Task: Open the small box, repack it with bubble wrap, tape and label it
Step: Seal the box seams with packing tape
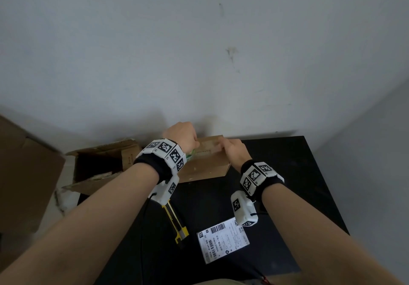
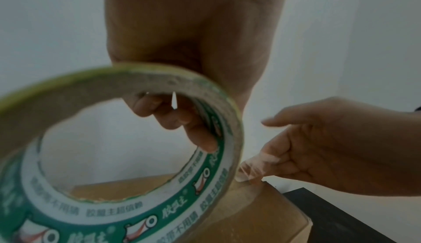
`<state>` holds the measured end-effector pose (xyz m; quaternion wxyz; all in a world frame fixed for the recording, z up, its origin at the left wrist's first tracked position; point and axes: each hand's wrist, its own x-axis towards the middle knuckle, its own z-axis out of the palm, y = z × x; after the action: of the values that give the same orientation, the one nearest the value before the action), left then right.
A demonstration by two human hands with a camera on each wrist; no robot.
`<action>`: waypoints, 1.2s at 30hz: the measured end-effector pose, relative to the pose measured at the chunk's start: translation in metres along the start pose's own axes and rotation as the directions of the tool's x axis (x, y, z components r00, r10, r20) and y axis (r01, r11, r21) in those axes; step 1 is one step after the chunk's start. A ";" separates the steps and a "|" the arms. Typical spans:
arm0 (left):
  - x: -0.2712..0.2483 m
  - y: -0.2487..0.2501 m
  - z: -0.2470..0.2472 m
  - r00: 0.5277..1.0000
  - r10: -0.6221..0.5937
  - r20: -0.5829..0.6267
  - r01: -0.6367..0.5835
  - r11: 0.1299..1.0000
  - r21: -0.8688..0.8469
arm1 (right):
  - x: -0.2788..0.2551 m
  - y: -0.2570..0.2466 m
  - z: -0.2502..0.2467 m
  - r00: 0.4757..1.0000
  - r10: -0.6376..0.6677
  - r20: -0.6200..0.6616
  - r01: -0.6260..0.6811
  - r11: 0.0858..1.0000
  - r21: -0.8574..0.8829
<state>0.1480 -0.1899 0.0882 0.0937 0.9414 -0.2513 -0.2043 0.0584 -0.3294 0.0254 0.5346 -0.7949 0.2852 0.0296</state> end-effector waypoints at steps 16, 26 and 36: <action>-0.026 -0.019 -0.001 0.989 0.145 0.022 -0.147 0.978 0.151 | 0.002 0.005 0.003 0.995 -0.097 0.014 0.098 0.981 -0.167; -0.042 -0.043 0.043 0.903 -0.331 -0.276 0.213 0.900 -0.380 | 0.003 0.012 0.003 0.994 -0.110 -0.022 0.107 0.988 -0.113; -0.033 -0.039 0.064 0.857 -0.443 -0.263 0.189 0.745 -0.639 | 0.004 0.014 -0.004 0.997 -0.066 -0.046 0.069 0.996 0.061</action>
<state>0.1111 -0.1445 0.0306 0.3950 0.9142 0.0168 -0.0893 0.0541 -0.3381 0.0140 0.5538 -0.7874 0.2705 -0.0149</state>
